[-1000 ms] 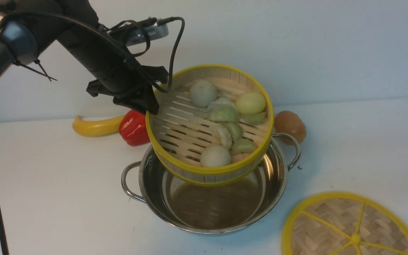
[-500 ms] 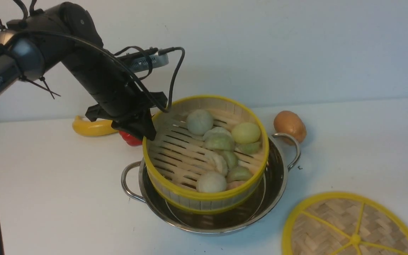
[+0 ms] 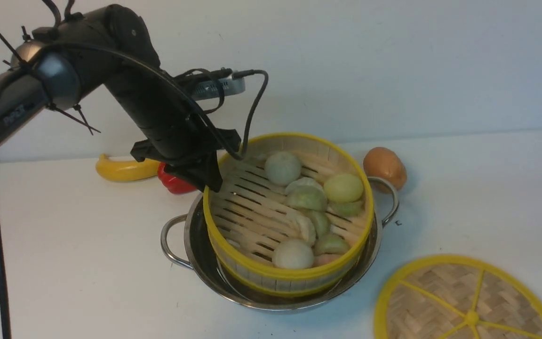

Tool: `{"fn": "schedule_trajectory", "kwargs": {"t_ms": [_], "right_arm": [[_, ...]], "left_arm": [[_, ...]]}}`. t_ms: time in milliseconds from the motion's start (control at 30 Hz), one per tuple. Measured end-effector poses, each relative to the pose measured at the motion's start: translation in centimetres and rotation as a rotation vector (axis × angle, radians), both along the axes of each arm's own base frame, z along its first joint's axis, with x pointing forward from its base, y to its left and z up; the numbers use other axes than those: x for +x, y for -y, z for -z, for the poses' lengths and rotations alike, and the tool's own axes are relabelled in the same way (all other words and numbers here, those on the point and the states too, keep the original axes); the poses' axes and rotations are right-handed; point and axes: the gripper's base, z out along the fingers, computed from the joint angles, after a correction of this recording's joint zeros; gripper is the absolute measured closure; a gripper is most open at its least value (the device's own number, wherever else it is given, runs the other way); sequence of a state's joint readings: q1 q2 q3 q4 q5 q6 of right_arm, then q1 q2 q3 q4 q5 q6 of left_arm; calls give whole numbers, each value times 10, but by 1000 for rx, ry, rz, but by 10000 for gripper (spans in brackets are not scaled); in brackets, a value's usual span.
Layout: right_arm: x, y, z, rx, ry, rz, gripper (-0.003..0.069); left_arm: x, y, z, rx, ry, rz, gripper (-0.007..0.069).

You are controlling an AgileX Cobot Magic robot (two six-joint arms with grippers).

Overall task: Place the steamer in the pot on the white table, and put the lid on the steamer.
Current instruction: 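Place the bamboo steamer basket with dumplings into the steel pot with the left gripper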

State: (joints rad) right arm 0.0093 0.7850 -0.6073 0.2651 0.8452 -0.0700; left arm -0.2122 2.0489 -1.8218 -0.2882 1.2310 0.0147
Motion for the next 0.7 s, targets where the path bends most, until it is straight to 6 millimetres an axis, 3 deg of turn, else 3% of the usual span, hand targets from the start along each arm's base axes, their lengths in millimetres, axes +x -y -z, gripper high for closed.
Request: {"fn": "schedule_trajectory", "kwargs": {"t_ms": [433, 700], "right_arm": [[0, 0, 0, 0, 0, 0, 410], [0, 0, 0, 0, 0, 0, 410]], "left_arm": [[2, -4, 2, 26, -2, -23, 541], [7, -1, 22, 16, -47, -18, 541]]}}
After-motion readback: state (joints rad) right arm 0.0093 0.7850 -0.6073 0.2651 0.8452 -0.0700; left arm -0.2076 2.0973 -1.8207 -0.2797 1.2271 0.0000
